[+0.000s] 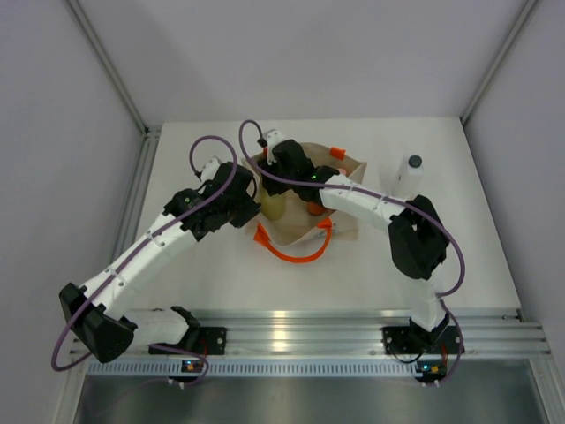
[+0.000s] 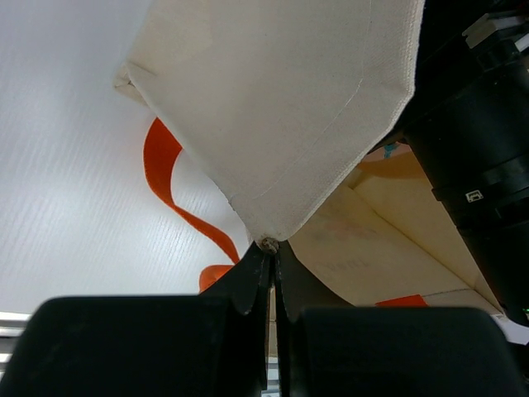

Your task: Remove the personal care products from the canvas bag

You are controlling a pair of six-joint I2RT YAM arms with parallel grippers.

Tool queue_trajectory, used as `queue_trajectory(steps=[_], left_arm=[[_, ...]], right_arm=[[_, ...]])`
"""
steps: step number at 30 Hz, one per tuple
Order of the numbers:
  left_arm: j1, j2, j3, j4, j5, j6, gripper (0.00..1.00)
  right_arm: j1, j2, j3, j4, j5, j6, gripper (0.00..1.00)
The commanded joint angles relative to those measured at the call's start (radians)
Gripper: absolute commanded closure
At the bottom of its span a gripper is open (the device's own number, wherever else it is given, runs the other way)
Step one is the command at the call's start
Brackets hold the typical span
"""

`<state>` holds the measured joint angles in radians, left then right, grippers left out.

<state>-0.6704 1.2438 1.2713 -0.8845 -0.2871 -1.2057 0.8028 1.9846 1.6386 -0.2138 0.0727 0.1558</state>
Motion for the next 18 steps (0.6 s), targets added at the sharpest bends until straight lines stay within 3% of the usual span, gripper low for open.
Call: queue_trajectory(steps=[1, 18], left_arm=[[-0.005, 0.019, 0.0, -0.014, 0.037, 0.001, 1.0], [-0.005, 0.037, 0.031, -0.013, 0.031, 0.009, 1.0]], right_arm=[[0.029, -0.072, 0.018, 0.076, -0.022, 0.004, 1.0], [0.036, -0.297, 0.052, 0.016, 0.015, -0.045, 1.0]])
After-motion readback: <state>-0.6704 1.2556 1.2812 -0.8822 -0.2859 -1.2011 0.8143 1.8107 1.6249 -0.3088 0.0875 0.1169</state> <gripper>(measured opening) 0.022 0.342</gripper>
